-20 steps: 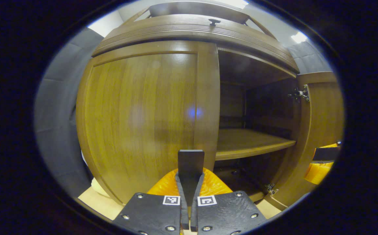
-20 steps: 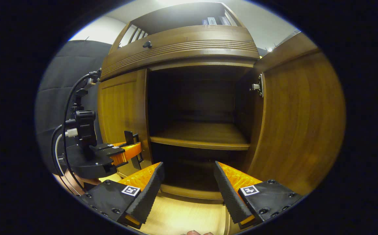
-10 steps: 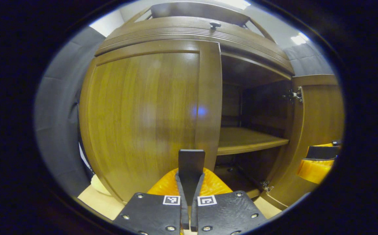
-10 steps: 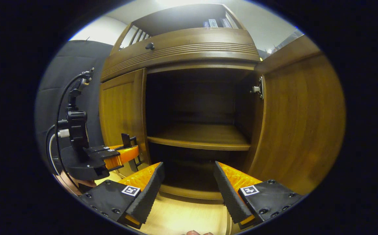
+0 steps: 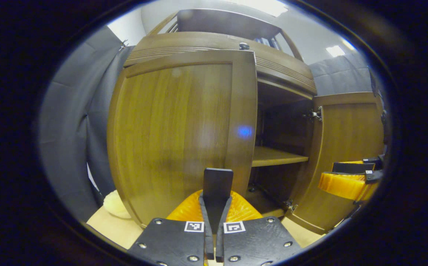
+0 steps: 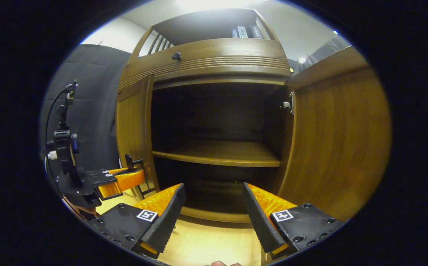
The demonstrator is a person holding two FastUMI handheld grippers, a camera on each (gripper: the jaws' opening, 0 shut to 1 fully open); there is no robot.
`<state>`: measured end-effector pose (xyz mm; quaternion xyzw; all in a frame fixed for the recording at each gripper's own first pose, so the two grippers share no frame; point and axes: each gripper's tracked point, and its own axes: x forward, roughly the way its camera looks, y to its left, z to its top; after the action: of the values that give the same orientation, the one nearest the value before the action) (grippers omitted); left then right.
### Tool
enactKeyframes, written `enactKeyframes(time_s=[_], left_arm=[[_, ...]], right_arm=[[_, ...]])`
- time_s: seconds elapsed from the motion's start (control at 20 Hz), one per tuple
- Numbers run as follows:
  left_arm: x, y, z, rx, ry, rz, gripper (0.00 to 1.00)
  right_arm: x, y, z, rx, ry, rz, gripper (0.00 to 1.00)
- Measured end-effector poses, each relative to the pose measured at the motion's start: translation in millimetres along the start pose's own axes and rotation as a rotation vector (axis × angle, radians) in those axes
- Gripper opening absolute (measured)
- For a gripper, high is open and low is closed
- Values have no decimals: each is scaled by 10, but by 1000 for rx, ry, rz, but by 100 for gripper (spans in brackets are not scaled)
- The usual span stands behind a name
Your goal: Open the right door of the double-door shoe cabinet with the right hand, and open the left door with the left hand.
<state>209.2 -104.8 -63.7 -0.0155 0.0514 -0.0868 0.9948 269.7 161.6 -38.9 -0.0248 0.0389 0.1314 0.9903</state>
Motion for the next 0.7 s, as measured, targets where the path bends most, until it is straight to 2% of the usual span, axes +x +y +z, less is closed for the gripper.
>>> enactKeyframes(time_s=[0.25, 0.7], left_arm=[[-302, 111, -15, 12, 7, 22, 5], [-808, 425, -4, 7, 9, 81, 5]], right_arm=[[-154, 38, -167, 19, 10, -28, 95], [-380, 247, -365, 33, 27, -17, 95]])
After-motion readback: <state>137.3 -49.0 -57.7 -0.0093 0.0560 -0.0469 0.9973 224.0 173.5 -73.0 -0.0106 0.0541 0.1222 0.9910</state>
